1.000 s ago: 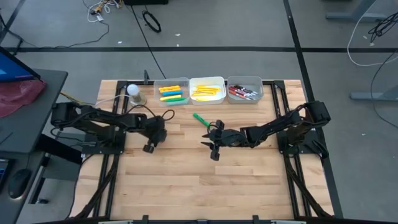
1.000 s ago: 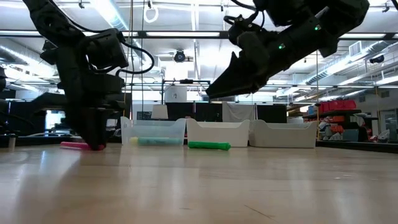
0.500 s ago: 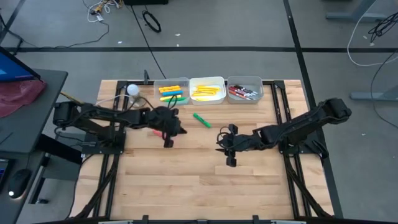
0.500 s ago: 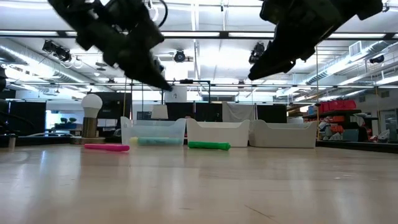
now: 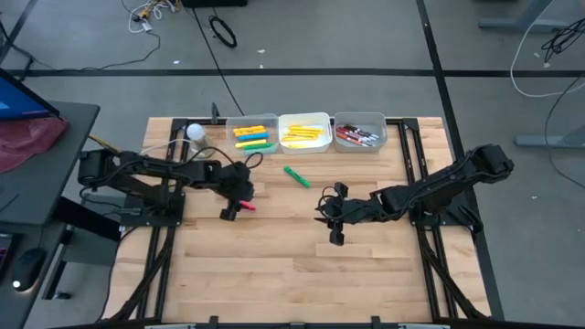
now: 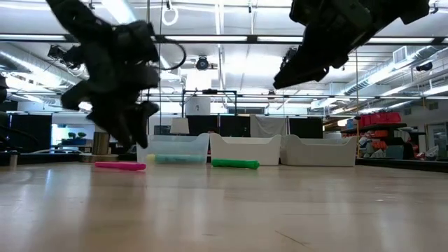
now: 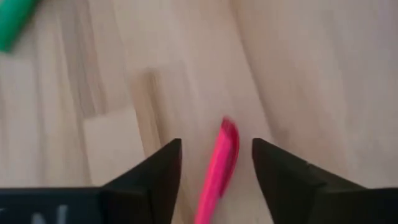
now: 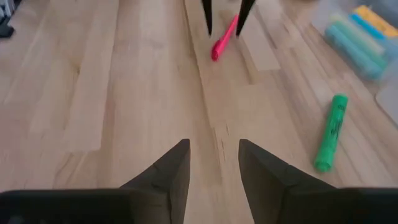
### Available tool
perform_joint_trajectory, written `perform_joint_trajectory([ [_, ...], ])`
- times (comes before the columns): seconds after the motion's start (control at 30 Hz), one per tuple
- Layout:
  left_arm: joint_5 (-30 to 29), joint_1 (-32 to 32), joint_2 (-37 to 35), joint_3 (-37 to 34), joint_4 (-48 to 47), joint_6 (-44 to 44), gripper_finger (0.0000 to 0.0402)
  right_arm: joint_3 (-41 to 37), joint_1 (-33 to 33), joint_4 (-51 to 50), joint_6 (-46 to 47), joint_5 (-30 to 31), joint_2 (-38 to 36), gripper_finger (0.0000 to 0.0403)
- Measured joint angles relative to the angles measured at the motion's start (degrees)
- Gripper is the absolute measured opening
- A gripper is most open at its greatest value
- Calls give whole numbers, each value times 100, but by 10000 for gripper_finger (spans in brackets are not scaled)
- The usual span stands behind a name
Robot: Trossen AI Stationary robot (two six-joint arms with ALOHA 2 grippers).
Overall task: Pick & Place Markers
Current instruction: Put the pink pen into the white bin
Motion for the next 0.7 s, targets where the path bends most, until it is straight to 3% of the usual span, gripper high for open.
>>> perform_joint_trajectory([
  [0.1,3,94,0,-469,330,214,222,0,-4,103,-83,51,0,137],
  [0.23,124,177,-2,-975,1088,397,212,0,-6,287,-257,51,0,137],
  [0.37,246,254,-24,-1293,1470,513,162,0,-53,404,-313,49,0,137],
  [0.57,508,354,224,-1398,1666,513,56,0,-131,509,-357,49,0,137],
  [0.7,610,356,508,-1384,2136,302,48,0,-116,469,-359,47,0,137],
])
